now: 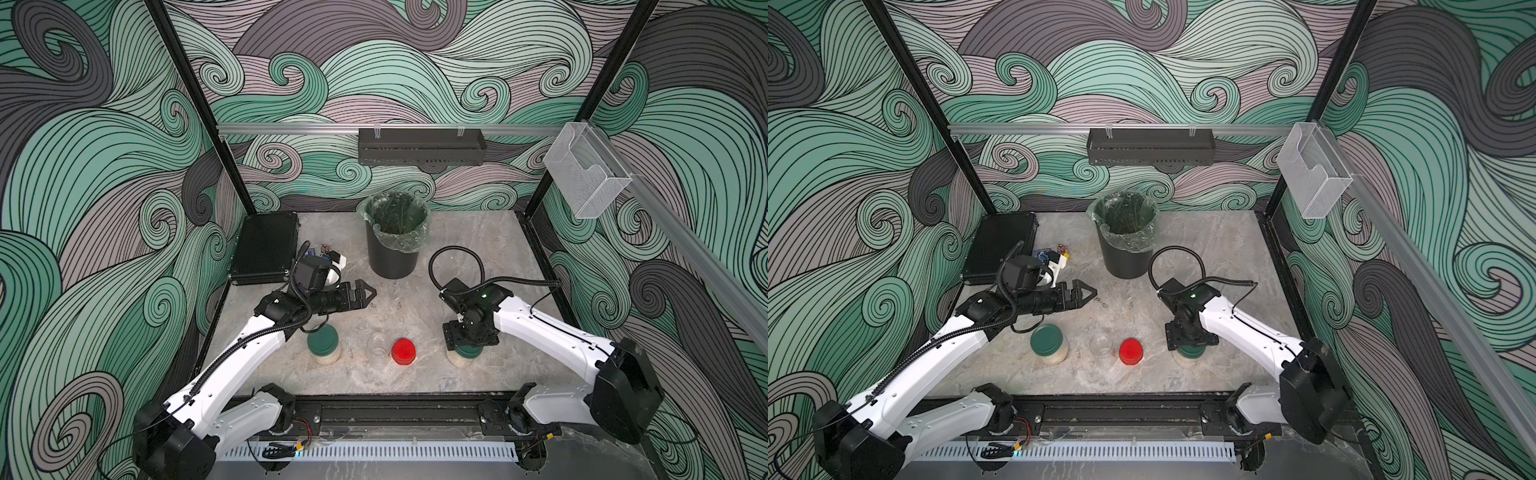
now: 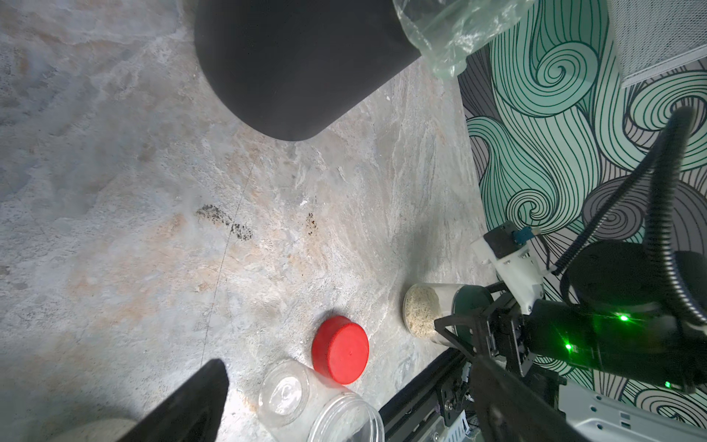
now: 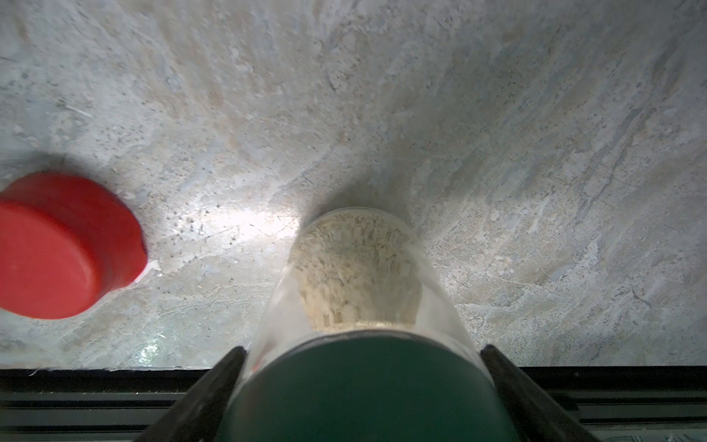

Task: Empty expired oatmeal from jars
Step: Pick up the jar from the center of the board.

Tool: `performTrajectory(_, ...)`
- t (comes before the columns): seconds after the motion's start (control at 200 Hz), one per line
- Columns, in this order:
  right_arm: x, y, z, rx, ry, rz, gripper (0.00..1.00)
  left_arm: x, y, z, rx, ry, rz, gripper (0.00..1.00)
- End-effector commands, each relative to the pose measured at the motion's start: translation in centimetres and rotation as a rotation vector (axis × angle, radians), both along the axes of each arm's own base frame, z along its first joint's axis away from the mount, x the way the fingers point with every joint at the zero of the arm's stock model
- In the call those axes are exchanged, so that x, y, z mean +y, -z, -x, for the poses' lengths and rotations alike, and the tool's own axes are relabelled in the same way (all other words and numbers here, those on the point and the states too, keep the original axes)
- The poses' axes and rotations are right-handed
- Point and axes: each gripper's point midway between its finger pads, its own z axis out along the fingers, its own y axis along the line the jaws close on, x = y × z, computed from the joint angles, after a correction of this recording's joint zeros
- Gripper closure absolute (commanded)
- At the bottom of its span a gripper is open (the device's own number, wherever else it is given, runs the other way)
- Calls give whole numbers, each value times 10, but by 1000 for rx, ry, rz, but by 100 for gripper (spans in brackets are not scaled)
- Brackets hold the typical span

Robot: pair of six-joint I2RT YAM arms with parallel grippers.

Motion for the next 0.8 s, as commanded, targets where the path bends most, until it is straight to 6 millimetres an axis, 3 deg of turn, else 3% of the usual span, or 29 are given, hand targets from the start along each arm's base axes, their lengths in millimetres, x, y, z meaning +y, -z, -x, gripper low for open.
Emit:
performTrajectory(0.0, 15, -29, -12, -62, -52, -80, 30, -1, -16, -2, -64, 23, -19, 1)
performTrajectory(0.185, 27, -69, -23, -131, -108, -206, 34, -7, -28, 3, -162, 71, -66, 1)
performTrajectory(0.39, 42, -116, -23, -189, -176, -376, 37, -30, -43, 18, -376, 195, -171, 1)
performTrajectory(0.796, 86, -183, -15, -182, -283, -656, 41, -68, -45, 46, -787, 346, -273, 1)
